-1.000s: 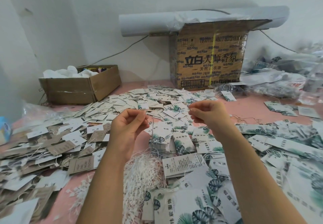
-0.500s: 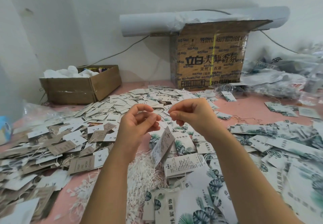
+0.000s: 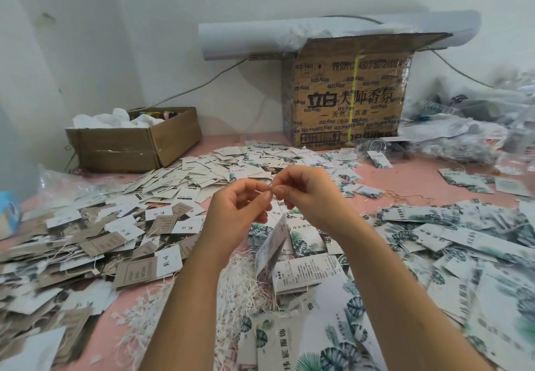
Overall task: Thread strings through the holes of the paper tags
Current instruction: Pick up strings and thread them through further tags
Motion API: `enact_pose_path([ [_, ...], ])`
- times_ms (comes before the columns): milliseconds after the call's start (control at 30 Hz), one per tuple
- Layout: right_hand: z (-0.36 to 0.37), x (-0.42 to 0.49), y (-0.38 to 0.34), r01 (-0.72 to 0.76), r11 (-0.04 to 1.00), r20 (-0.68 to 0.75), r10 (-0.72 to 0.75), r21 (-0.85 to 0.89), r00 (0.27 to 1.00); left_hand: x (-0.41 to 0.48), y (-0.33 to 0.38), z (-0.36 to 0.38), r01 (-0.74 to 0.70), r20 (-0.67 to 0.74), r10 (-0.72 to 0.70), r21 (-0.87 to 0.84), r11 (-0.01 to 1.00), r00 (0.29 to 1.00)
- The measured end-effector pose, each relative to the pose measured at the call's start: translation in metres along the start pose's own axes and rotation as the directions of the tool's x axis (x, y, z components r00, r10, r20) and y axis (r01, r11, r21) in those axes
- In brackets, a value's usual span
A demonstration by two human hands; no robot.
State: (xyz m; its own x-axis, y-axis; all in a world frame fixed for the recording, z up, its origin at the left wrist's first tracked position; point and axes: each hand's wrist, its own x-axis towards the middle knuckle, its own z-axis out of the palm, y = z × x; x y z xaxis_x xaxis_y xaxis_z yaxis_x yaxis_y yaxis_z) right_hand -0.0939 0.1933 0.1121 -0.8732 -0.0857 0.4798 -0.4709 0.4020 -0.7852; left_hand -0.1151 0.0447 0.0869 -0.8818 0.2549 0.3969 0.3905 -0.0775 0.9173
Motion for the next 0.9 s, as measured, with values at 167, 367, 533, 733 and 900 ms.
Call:
enact_pose_path([
  [167, -0.0002, 0.0004, -0.0003, 0.004, 1.000, -0.006, -0.004, -0.003, 1.000, 0.0010, -0.0031, 0.0002, 0.005, -0.012, -0.004, 0.047, 0.999, 1.000],
  [367, 0.0014, 0.0015, 0.0014, -0.004, 0.998, -0.012, 0.005, 0.057, 1.000, 0.0003, -0.0034, -0.0010, -0.013, -0.007, 0.014, 0.114, 0.993, 1.000],
  [533, -0.0014, 0.0016, 0.0043, -0.026, 0.997, -0.038, 0.029, 0.075, 0.999, -0.0009, -0.0021, -0.0006, -0.008, 0.008, 0.006, 0.183, 0.983, 1.000],
  [733, -0.0016, 0.0012, 0.0031, -0.051, 0.997, -0.035, 0.053, 0.050, 0.998, -0.0015, -0.0015, 0.0014, -0.002, -0.011, 0.005, 0.198, 0.980, 1.000],
  [900, -0.0015, 0.0012, 0.0028, -0.076, 0.995, -0.025, 0.077, 0.066, 0.997, -0.0018, -0.0009, 0.0013, -0.006, -0.006, 0.008, 0.199, 0.980, 1.000],
])
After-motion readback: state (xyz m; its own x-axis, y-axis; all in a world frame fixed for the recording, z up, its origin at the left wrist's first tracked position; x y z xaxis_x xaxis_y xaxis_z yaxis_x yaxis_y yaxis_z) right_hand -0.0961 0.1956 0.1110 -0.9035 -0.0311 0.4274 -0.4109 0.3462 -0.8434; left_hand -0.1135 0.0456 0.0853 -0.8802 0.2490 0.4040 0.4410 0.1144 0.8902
